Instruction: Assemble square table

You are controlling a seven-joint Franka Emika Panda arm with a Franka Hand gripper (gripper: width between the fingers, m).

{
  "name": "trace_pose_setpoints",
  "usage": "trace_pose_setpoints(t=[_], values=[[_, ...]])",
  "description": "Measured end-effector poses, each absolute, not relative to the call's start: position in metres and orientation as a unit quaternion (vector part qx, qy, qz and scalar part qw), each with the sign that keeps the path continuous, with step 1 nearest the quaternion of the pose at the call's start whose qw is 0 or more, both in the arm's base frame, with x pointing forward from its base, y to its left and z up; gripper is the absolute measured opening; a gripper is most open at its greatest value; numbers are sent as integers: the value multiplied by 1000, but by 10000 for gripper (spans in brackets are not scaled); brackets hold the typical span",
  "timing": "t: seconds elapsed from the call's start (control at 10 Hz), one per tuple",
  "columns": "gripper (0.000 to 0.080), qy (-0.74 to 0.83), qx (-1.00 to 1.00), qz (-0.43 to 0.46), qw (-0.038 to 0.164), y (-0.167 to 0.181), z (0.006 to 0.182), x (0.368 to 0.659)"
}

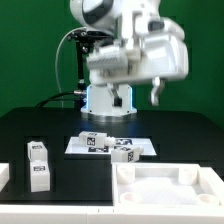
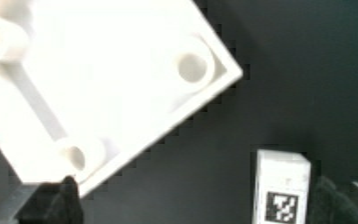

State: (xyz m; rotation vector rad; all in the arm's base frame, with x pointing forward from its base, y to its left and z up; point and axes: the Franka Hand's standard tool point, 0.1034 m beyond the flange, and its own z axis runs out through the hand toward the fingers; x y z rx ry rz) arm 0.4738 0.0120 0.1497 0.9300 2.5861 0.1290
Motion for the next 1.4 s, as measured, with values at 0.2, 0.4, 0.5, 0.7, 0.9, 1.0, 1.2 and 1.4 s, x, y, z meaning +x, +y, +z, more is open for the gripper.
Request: trace_pose_setpoints(t=[0.2, 0.4, 0.5, 0.7, 0.9, 1.0, 1.2, 1.4], values=[[649, 912, 340, 38, 228, -4, 193, 490], [649, 913, 341, 35, 219, -4, 183, 486], [649, 908, 356, 32, 218, -7, 183, 491], [649, 891, 400, 3, 216, -17, 188, 515], [649, 871, 440, -1, 218, -14, 187, 529], [649, 869, 447, -2, 215, -15, 184, 528], [649, 836, 507, 7, 210, -15, 181, 527], [649, 814, 542, 16, 209, -15, 181, 526]])
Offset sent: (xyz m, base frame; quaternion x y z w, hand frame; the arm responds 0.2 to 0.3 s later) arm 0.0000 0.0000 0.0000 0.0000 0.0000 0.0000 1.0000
